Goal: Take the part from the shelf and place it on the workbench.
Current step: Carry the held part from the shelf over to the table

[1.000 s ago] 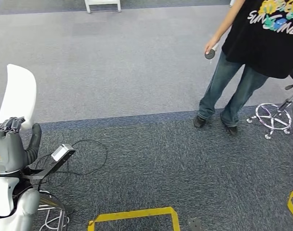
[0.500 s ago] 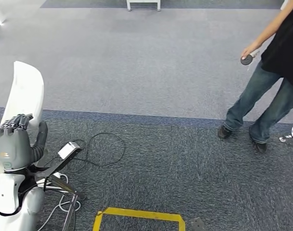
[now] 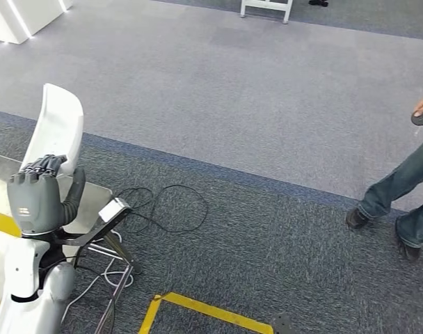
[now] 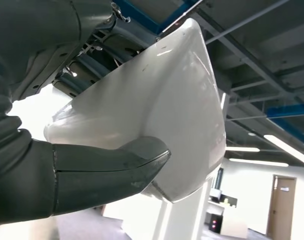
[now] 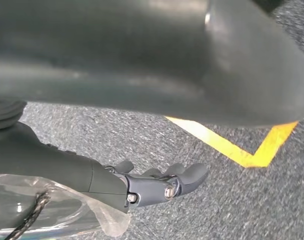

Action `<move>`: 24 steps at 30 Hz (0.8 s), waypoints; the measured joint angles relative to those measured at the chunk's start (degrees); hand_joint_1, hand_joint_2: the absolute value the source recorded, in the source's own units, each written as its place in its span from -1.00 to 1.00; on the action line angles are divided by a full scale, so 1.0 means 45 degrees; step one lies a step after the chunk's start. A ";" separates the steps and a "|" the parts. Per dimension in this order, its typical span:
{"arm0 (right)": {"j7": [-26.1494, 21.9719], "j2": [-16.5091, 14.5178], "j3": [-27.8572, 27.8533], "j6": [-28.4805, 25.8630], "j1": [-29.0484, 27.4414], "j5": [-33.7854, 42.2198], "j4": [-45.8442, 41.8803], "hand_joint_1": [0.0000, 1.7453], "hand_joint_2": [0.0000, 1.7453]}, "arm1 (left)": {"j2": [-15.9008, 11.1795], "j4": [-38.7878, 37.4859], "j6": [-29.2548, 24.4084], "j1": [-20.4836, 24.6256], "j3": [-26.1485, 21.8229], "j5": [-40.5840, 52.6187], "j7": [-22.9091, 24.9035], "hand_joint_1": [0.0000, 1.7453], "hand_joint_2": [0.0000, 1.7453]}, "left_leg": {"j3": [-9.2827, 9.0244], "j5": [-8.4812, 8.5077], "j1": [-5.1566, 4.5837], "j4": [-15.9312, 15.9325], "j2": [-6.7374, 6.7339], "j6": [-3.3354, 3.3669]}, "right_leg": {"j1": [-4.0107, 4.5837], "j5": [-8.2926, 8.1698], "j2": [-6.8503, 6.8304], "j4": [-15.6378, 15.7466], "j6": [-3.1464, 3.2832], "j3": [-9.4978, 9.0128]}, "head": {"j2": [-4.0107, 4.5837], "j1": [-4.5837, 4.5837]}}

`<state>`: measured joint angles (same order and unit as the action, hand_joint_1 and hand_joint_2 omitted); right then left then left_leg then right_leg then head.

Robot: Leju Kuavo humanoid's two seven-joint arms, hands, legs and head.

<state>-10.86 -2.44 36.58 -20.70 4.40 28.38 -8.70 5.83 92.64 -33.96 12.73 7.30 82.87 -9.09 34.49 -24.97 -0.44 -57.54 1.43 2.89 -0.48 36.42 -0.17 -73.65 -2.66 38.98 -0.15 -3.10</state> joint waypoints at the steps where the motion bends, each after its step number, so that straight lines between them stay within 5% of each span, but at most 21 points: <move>1: 0.0010 0.0002 0.0002 0.0000 -0.0021 -0.0022 0.0005 -1.00 -1.00 | 0.0044 -0.0001 0.0078 -0.0005 0.0047 0.0031 0.0002 1.00 1.00 | -0.0008 -0.0004 0.0002 -0.0007 0.0187 0.0000 | -0.0008 -0.0143 0.0022 -0.0175 -0.0009 0.0204 | 0.0000 0.0000; 3: -0.0010 0.0015 0.0007 0.0001 -0.0043 -0.0050 0.0006 -1.00 -1.00 | 0.0132 -0.0001 0.0196 -0.0001 0.0099 0.0091 0.0015 1.00 1.00 | -0.0037 -0.0028 0.0024 -0.0049 0.0554 -0.0038 | -0.0056 -0.1129 0.0224 0.1091 -0.0012 -0.0197 | 0.0000 0.0004; 4: -0.0026 0.0023 0.0010 0.0005 -0.0042 -0.0068 0.0008 -1.00 -1.00 | 0.0181 -0.0001 0.0266 0.0009 0.0130 0.0127 0.0027 1.00 1.00 | -0.0033 -0.0055 0.0031 -0.0092 0.0718 -0.0080 | -0.0105 -0.1580 0.0565 0.2023 -0.0018 -0.0585 | 0.0000 0.0002; 7: -0.0067 0.0038 0.0023 0.0063 -0.0025 -0.0118 0.0023 -1.00 -1.00 | 0.0317 -0.0001 0.0474 0.0053 0.0269 0.0262 0.0101 1.00 1.00 | 0.0108 -0.0074 0.0065 -0.0209 0.1160 -0.0291 | -0.0185 -0.1928 0.1254 0.3428 0.0033 -0.1282 | 0.0000 0.0015; 9: -0.0049 0.0039 0.0039 0.0118 -0.0007 -0.0132 0.0027 -1.00 -1.00 | 0.0363 0.0000 0.0561 0.0051 0.0323 0.0335 0.0155 1.00 1.00 | 0.0176 -0.0025 0.0105 -0.0188 0.1349 -0.0447 | -0.0168 -0.1958 0.0970 0.3510 0.0163 -0.1368 | 0.0000 0.0013; 11: -0.0012 0.0046 0.0067 0.0146 0.0001 -0.0143 0.0030 -1.00 -1.00 | 0.0381 0.0011 0.0620 0.0057 0.0328 0.0393 0.0206 1.00 1.00 | 0.0358 -0.0290 0.0073 -0.0576 0.0803 -0.0579 | -0.0172 -0.1998 0.0628 0.3609 0.0330 -0.1451 | 0.0000 0.0069; 13: 0.0022 0.0055 0.0103 0.0148 -0.0020 -0.0166 0.0041 -1.00 -1.00 | 0.0409 0.0025 0.0675 0.0066 0.0330 0.0459 0.0244 1.00 1.00 | 0.1000 -0.1051 0.0060 -0.1984 0.0032 -0.0694 | -0.0140 -0.1970 0.0248 0.3656 0.0464 -0.1518 | 0.0000 0.0132; 15: 0.0066 0.0057 0.0132 0.0143 -0.0050 -0.0180 0.0068 -1.00 -1.00 | 0.0431 0.0031 0.0774 0.0038 0.0333 0.0511 0.0268 1.00 1.00 | 0.1791 -0.1699 0.0104 -0.3640 -0.0162 -0.0773 | -0.0109 -0.1914 -0.0157 0.3654 0.0522 -0.1553 | 0.0000 0.0142; 16: 0.0079 0.0058 0.0151 0.0141 -0.0054 -0.0182 0.0081 -1.00 -1.00 | 0.0433 0.0033 0.0830 0.0016 0.0333 0.0530 0.0285 1.00 1.00 | 0.1954 -0.1716 0.0120 -0.3980 -0.0183 -0.0790 | -0.0100 -0.1886 -0.0352 0.3652 0.0527 -0.1574 | 0.0000 0.0146; 18: 0.0094 0.0061 0.0194 0.0141 -0.0036 -0.0197 0.0096 -1.00 -1.00 | 0.0435 0.0063 0.0915 -0.0010 0.0331 0.0577 0.0326 1.00 1.00 | 0.1484 -0.1037 0.0125 -0.3068 -0.0313 -0.0756 | -0.0079 -0.1816 -0.0703 0.3651 0.0510 -0.1659 | 0.0000 0.0148; 20: 0.0092 0.0062 0.0230 0.0143 -0.0007 -0.0213 0.0096 -1.00 -1.00 | 0.0450 0.0146 0.0952 0.0006 0.0332 0.0618 0.0352 1.00 1.00 | 0.0512 -0.0269 0.0019 -0.1206 -0.0878 -0.0602 | -0.0019 -0.1722 -0.0996 0.3643 0.0446 -0.1769 | 0.0000 0.0151; 22: 0.0094 0.0064 0.0273 0.0145 0.0015 -0.0216 0.0097 -1.00 -1.00 | 0.0486 0.0224 0.1018 0.0050 0.0335 0.0645 0.0362 1.00 1.00 | 0.0052 -0.0106 -0.0120 -0.0255 -0.1312 -0.0427 | 0.0051 -0.1635 -0.1282 0.3633 0.0338 -0.1829 | 0.0000 0.0143; 24: 0.0084 0.0067 0.0319 0.0147 0.0054 -0.0217 0.0097 -1.00 -1.00 | 0.0506 0.0291 0.1123 0.0061 0.0335 0.0697 0.0384 1.00 1.00 | 0.0054 -0.0149 -0.0153 -0.0136 -0.1112 -0.0295 | 0.0081 -0.1568 -0.1600 0.3662 0.0219 -0.1893 | 0.0000 0.0142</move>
<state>-10.49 -2.14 38.02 -20.04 4.64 27.40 -8.27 8.10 93.95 -28.91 13.00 8.80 86.01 -7.37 34.73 -25.65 -1.12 -58.15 -3.57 1.56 -0.12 29.37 -7.37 -57.17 -1.68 30.46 -0.15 -2.46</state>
